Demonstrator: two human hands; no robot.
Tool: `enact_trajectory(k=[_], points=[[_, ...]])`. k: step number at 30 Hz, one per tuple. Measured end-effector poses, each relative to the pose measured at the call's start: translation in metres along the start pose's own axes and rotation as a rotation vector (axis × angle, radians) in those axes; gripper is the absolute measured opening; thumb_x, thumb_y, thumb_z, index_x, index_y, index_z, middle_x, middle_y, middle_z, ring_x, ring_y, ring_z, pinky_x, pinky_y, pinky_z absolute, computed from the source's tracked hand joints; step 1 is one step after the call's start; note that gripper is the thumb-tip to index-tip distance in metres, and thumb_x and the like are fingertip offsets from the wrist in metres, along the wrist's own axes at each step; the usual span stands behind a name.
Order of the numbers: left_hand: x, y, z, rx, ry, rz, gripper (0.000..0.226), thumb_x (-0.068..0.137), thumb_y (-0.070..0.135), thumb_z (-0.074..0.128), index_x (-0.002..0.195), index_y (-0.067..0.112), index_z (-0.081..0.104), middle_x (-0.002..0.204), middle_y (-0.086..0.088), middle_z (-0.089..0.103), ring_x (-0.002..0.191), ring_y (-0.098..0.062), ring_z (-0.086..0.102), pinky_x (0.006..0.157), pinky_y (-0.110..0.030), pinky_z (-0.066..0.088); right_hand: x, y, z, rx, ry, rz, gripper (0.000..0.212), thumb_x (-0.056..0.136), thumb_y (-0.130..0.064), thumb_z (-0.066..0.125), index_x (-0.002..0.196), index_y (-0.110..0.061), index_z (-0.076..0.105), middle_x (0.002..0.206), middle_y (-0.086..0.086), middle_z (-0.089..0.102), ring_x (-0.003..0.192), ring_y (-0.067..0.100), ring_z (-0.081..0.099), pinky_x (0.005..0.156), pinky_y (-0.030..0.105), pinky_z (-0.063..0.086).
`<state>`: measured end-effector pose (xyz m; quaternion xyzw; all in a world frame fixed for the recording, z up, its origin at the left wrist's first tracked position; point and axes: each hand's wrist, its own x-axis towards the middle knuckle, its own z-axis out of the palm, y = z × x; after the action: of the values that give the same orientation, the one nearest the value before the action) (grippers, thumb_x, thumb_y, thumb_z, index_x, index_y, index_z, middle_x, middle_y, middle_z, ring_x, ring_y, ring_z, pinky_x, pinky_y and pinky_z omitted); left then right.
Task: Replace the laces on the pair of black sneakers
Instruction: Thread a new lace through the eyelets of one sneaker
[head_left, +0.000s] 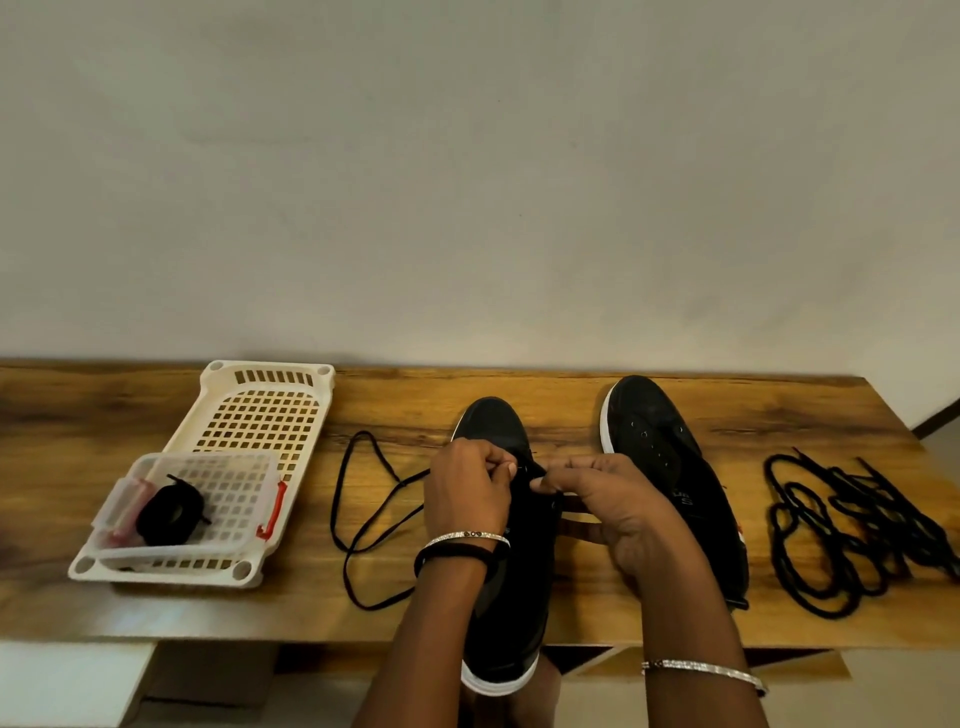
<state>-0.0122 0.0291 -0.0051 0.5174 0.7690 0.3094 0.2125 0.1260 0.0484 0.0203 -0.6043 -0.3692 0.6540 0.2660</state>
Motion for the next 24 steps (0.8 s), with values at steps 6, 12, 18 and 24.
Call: enact_trajectory(k=[6,12,18,24], points=[[-0.003,-0.002,0.004,-0.093,0.006,-0.048,0.005,0.088,0.019,0.073,0.088,0.022,0.077,0.088,0.009,0.074,0.080,-0.004,0.066,0.073,-0.022,0.053,-0.002,0.002,-0.002,0.018,-0.009,0.003,0.014,0.081,0.003,0.073,0.095,0.001,0.078,0.094,0.015,0.077,0.083,0.020,0.073,0.059,0.028,0.058],[-0.002,-0.001,0.005,-0.124,-0.002,-0.068,0.007,0.086,0.019,0.075,0.084,0.025,0.076,0.084,0.012,0.072,0.078,-0.002,0.067,0.074,-0.026,0.056,-0.001,0.002,-0.002,0.014,-0.012,0.000,0.015,0.082,0.001,0.074,0.096,0.001,0.078,0.096,0.016,0.077,0.076,0.018,0.072,0.064,0.030,0.058],[-0.003,-0.001,0.006,-0.136,0.022,-0.077,0.007,0.085,0.021,0.077,0.090,0.025,0.077,0.088,0.011,0.074,0.082,-0.005,0.068,0.077,-0.027,0.057,-0.002,0.002,0.000,0.052,-0.003,-0.029,0.022,0.091,-0.028,0.074,0.092,-0.007,0.080,0.087,0.008,0.078,0.068,0.014,0.074,0.072,0.034,0.060],[-0.001,-0.005,0.002,-0.209,0.014,-0.093,0.014,0.082,0.020,0.079,0.091,0.027,0.073,0.076,0.014,0.071,0.075,0.000,0.066,0.067,-0.022,0.054,0.008,0.010,0.017,-0.074,0.152,-0.176,0.010,0.091,-0.014,0.073,0.083,-0.011,0.077,0.079,0.003,0.077,0.070,0.010,0.070,0.064,0.027,0.053]])
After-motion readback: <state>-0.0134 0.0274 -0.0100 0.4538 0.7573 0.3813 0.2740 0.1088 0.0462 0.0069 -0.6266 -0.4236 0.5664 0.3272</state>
